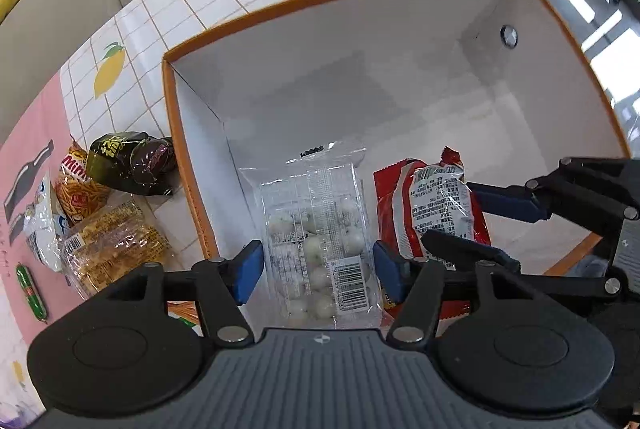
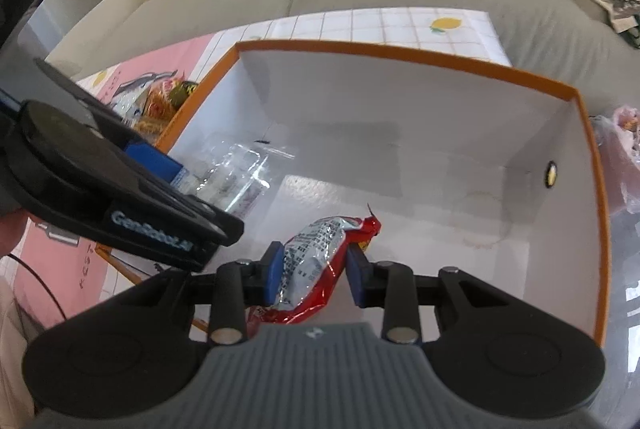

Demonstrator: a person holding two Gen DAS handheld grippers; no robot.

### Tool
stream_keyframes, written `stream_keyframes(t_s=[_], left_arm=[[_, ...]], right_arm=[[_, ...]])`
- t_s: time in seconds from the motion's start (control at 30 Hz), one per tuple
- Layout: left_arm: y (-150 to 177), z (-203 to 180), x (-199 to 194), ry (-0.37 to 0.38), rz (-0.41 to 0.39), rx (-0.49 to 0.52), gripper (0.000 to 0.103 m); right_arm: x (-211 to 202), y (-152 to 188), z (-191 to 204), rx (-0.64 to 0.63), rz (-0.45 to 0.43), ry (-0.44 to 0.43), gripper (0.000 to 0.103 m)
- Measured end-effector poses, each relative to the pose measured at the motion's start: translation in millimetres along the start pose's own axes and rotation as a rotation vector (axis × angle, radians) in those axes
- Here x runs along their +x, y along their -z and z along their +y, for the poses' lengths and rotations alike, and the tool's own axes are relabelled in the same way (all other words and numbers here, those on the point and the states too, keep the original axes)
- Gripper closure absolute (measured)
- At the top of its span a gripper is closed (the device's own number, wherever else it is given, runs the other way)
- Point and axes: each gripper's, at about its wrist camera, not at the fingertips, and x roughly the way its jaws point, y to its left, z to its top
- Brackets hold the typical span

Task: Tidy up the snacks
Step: 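Carry both packs into the orange box and lower them inside, then open both tools and lift them out of the box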

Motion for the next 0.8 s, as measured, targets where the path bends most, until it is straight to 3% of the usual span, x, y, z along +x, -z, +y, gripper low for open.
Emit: stream_keyframes(t_s=[0.4, 0.8], left_arm=[[-3, 0, 4, 0.001, 0.036, 0.000, 0.029], [15, 14, -43, 0.038, -0.082, 0.005, 0.028]], right_arm=[[18, -7, 8, -0.029, 0.098, 0.022, 0.070], [34, -21, 15, -0.064, 0.179, 0.076, 0.067]])
